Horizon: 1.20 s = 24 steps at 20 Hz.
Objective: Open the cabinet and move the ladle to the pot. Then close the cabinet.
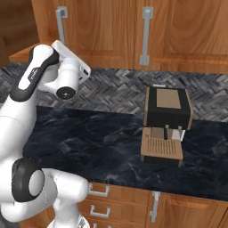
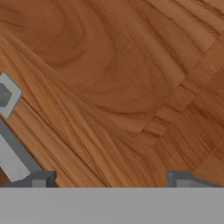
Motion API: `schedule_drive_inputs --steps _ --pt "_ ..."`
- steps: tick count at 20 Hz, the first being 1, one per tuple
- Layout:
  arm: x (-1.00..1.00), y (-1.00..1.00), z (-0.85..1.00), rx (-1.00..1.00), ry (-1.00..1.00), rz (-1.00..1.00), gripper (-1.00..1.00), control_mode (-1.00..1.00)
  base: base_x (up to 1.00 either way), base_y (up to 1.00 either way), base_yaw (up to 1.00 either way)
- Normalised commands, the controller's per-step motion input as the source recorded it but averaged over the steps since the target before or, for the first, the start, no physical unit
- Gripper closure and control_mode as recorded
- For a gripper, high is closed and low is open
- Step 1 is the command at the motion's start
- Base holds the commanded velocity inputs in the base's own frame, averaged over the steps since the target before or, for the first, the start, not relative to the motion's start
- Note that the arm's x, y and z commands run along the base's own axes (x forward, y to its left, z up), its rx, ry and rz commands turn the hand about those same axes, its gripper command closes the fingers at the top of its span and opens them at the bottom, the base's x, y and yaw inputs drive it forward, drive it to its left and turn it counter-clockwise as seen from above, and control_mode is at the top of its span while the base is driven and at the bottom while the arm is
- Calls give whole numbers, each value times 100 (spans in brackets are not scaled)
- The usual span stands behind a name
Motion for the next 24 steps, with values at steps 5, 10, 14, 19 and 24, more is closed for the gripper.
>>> schedule_drive_inputs --steps 5,10,14,19,24 --pt "1 0 28 1 5 -23 -100 -100 0 0 0" --pt "-100 0 40 3 -1 -6 -100 -100 0 0 0" --pt "-100 3 58 0 -1 -1 -100 -100 0 0 0" --pt "-100 9 91 1 0 -1 -100 -100 0 0 0" --pt "-100 20 100 1 3 -1 -100 -100 0 0 0"
